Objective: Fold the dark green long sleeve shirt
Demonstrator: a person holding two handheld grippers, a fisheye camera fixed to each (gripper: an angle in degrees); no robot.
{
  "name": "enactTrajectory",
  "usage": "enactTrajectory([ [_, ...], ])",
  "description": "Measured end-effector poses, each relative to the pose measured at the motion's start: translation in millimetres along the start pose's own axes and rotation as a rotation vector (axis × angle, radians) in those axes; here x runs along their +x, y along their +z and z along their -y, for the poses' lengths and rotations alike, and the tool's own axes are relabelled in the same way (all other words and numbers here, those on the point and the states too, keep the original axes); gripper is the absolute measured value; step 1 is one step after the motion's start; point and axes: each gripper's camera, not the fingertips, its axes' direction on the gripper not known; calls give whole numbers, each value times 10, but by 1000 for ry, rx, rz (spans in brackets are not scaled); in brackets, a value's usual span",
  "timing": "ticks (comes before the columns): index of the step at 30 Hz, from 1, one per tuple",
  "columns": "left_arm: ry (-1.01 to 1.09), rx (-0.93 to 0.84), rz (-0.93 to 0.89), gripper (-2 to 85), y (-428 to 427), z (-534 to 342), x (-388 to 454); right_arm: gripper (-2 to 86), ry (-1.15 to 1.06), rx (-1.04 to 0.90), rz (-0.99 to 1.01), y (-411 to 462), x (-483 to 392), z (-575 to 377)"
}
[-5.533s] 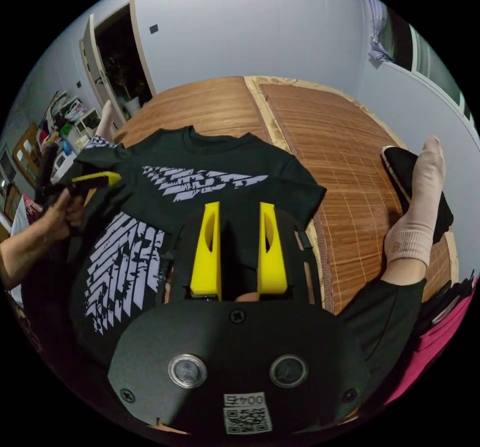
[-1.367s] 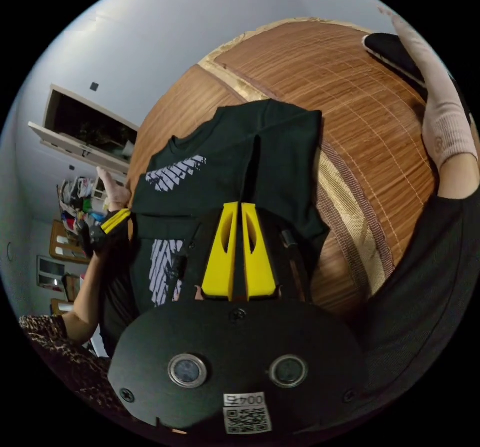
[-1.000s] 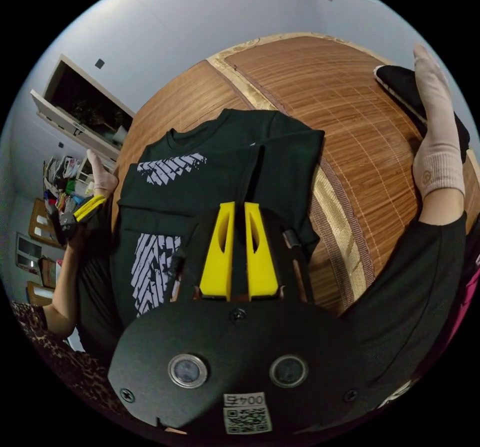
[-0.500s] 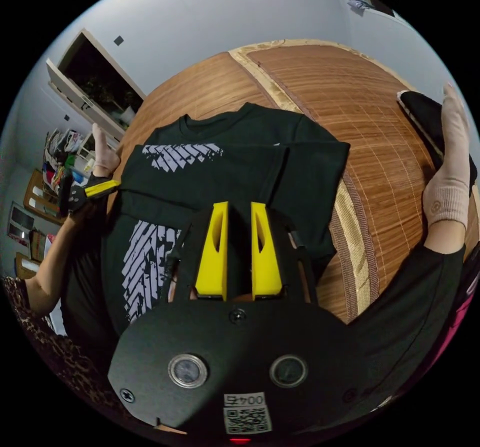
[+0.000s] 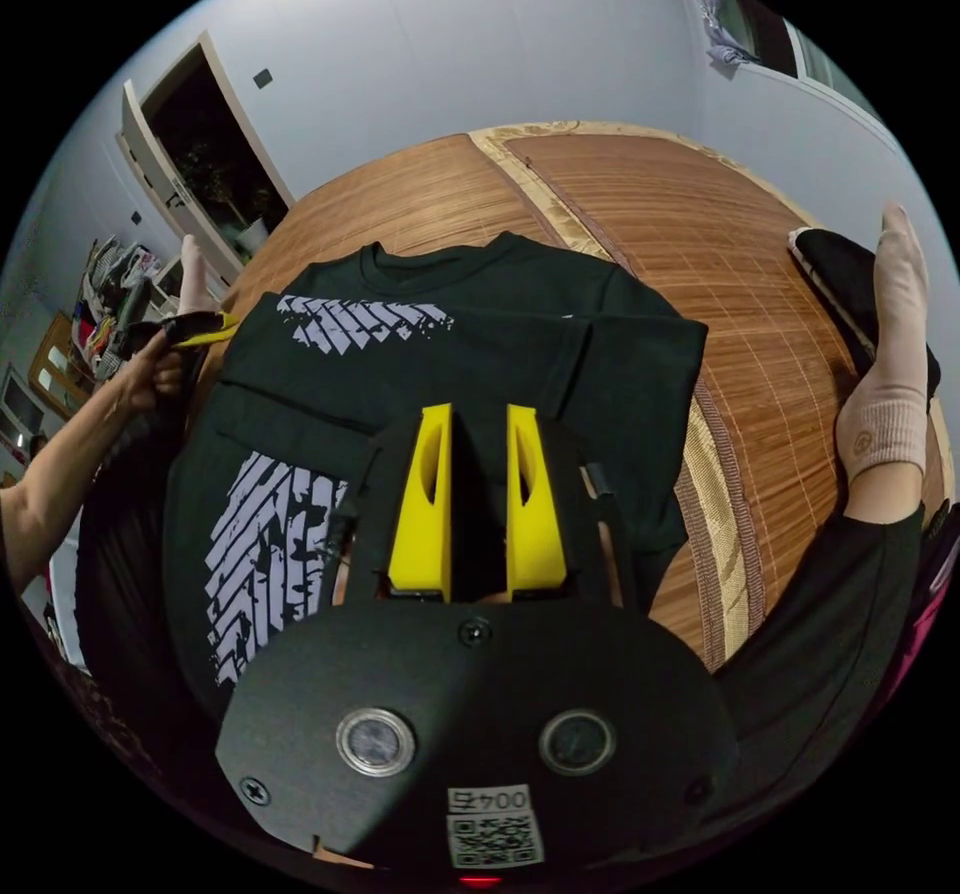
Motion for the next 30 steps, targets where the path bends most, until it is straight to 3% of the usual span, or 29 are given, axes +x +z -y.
enactTrajectory([
  [4,-95,28,-97,79,-36,209,-222,80,25,-1,15,24,43,-13],
  [8,-18,33,-90,39,-104,315,-100,66,52,-1,27,37,95,-20],
  [11,200,158,51,25,-368,323,353,51,69,-5,19,48,121,-20],
  [13,268,69,201,20,-213,358,451,39,82,-10,13,57,143,-15],
  [18,77,94,49,13,-386,328,203,33,77,-11,19,60,167,-11],
  [22,185,204,83,9,-871,-98,588,36,83,-12,28,50,214,0],
  [25,373,110,119,8,-812,-496,1028,39,75,-13,17,40,217,10],
  [30,388,18,348,9,-410,-828,1158,51,46,-12,-11,16,201,24],
])
